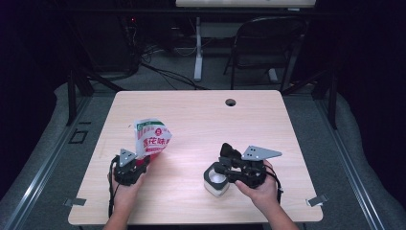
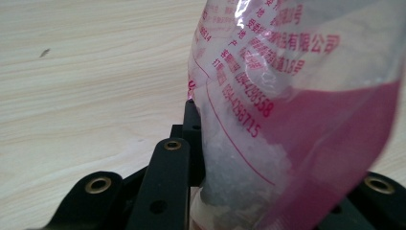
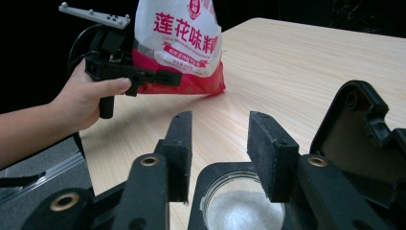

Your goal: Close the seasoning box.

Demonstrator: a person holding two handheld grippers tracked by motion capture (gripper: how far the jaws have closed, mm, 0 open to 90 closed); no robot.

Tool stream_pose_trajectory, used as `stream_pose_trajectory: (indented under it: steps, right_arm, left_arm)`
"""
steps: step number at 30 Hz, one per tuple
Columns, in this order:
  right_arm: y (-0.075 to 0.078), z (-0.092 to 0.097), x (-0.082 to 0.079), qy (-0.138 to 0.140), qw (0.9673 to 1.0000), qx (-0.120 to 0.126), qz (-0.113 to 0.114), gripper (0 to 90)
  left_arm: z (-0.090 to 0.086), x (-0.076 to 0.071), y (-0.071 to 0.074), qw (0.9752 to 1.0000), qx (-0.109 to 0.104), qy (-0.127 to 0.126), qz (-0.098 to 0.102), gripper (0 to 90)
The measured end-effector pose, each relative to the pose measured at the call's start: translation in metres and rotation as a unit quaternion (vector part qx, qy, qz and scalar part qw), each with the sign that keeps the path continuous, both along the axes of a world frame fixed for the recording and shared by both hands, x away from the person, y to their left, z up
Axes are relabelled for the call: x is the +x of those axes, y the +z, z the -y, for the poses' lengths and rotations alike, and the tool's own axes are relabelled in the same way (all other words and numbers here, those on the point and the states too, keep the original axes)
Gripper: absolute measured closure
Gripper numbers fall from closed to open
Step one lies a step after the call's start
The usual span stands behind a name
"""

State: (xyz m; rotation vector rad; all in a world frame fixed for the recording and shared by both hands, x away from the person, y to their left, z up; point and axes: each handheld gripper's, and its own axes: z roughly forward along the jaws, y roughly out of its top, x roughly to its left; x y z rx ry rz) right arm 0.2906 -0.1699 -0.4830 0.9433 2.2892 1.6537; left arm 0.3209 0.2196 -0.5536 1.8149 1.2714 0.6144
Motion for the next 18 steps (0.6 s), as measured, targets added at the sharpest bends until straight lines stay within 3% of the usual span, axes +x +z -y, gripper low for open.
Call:
stream_pose_trajectory:
  steps: [5, 9, 18]
  right_arm:
    - [-0.001, 0.0, -0.001, 0.004, 1.0, -0.004, 0.001, 62.4]
    - [0.0, 0.003, -0.001, -0.003, 1.0, -0.004, 0.004, 60.8]
    - [0.002, 0.013, 0.003, -0.023, 0.9997, 0.005, -0.004, 56.2]
  left_arm:
    - [-0.008, 0.002, 0.0, 0.9996, 0.002, 0.028, 0.002, 77.8]
    - [-0.012, 0.003, 0.0, 0.9988, 0.02, 0.044, 0.001, 77.7]
    - [-0.01, 0.002, -0.001, 0.9983, 0.03, 0.049, -0.003, 76.4]
